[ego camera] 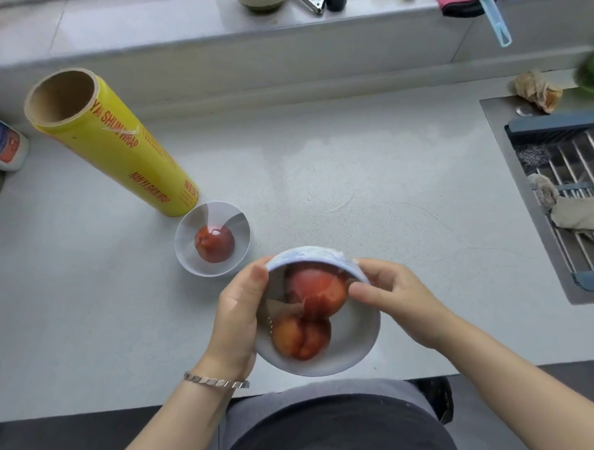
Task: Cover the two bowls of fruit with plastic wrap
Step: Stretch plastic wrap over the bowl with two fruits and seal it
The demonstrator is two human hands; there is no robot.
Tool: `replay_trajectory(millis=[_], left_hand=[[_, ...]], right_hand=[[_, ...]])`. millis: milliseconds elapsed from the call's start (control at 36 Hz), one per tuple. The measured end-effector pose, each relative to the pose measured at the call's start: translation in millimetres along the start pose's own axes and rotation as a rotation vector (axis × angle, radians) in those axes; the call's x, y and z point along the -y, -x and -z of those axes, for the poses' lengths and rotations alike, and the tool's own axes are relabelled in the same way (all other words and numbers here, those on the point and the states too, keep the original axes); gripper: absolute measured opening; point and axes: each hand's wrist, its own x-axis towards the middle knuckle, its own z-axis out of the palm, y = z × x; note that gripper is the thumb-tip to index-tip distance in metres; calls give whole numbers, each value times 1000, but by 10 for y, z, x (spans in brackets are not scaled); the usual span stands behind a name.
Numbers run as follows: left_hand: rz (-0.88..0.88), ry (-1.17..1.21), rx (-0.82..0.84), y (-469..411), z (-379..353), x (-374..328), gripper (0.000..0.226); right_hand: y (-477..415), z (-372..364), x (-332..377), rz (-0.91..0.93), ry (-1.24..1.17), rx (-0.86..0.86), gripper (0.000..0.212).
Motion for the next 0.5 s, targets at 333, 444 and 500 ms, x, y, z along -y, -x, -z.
replay_trajectory(millis=[333,444,500], left_hand=[[-45,-393,187,-135,51,-16,81],[-61,-345,120,-108,51,36,76],[-72,-348,115,-94,55,58,83]], right_hand=[[-72,2,-8,-45,98,-42,36],[-77,25,60,-77,127,-3,34],[-97,40,108,-64,160,-21,25]])
